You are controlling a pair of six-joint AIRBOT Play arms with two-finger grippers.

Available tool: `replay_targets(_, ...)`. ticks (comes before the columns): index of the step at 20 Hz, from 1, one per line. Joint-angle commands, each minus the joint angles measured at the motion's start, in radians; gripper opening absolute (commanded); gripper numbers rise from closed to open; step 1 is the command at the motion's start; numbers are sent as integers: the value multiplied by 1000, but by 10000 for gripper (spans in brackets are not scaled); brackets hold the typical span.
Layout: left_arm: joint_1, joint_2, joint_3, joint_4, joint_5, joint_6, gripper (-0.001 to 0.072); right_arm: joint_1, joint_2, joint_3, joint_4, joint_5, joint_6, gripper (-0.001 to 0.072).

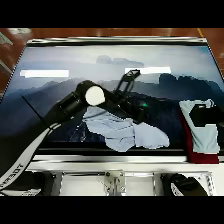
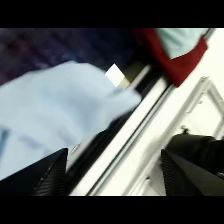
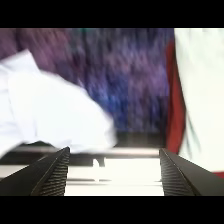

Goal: Fold the shirts.

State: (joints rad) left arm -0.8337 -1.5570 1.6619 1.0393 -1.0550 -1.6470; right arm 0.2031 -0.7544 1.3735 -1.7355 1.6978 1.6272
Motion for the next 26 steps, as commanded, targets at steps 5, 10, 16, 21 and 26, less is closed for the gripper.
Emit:
replay_targets(5,480,105,-84,186,-330,-4,670,-121,1,-334,-44,-201,-8,679)
replay_targets(10,687,146,-420,65,-324,52,671,-533,-45,-492,340,-296,-113,679)
replay_targets(16,673,136,-738,-145,-24,94,671,-700,-220,-560,519,-301,-267,679)
replay_targets(21,578,57,-750,-166,59,85,671,-698,-332,-560,521,-336,-288,679)
replay_targets(26,513,43,-747,-278,183,87,452,-698,-399,-594,522,-334,-362,679)
